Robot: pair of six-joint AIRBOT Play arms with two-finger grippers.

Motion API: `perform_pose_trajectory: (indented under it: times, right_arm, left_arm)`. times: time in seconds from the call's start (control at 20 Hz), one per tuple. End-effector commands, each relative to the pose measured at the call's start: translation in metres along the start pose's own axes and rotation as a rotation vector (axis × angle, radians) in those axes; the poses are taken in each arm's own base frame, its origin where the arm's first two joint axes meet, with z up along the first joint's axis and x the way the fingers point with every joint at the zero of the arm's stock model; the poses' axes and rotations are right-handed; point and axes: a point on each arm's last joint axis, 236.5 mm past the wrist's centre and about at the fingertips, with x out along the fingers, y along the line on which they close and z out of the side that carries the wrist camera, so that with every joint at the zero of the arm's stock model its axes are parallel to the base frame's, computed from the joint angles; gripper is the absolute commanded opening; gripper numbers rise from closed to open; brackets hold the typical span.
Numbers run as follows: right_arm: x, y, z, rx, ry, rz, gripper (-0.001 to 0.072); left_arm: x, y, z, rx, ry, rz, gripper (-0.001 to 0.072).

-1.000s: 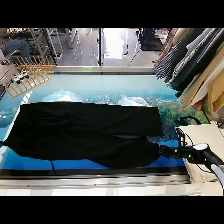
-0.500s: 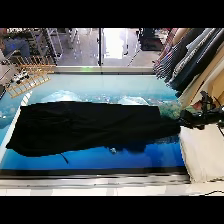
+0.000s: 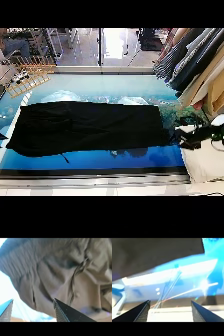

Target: Fold the clothes and pants, and hang the long-sleeved shirts on hangers.

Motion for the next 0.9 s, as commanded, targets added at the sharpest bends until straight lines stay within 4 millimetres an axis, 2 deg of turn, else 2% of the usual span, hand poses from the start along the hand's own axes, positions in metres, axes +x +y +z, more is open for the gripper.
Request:
perform_pose_trajectory:
  times: [0.0, 0.05, 0.15, 0.25, 0.45, 0.65, 0.8, 0.85]
  right_arm:
    - [0.039, -0.012, -0.021, 0.124, -0.045, 0.066, 0.0536]
    - [0.046, -0.014, -0.019, 0.160, -0.074, 0.087, 0.0497]
    - [0.056, -0.017, -0.014, 0.209, -0.114, 0.110, 0.0499]
    - [0.057, -0.015, -0.007, 0.228, -0.149, 0.128, 0.0503]
    - [0.055, -0.020, 0.005, 0.250, -0.202, 0.117, 0.0503]
    - [0.054, -0.031, 0.029, 0.320, -0.295, 0.100, 0.0497]
    - [0.065, -0.039, 0.042, 0.363, -0.317, 0.102, 0.0466]
    - [0.069, -0.043, 0.046, 0.381, -0.325, 0.101, 0.0466]
  left_arm:
    - [0.031, 0.002, -0.032, -0.055, 0.055, -0.043, 0.0542]
    - [0.040, 0.002, -0.035, -0.078, 0.036, -0.058, 0.0542]
    - [0.056, 0.005, -0.028, -0.128, -0.042, -0.077, 0.0542]
    - [0.063, 0.007, -0.017, -0.159, -0.100, -0.085, 0.0541]
    - [0.052, 0.030, -0.007, -0.209, -0.157, -0.071, 0.0540]
    - [0.039, 0.058, 0.004, -0.271, -0.230, -0.060, 0.0535]
    - [0.038, 0.059, 0.013, -0.243, -0.271, -0.047, 0.0533]
    - [0.039, 0.058, 0.016, -0.236, -0.282, -0.040, 0.0504]
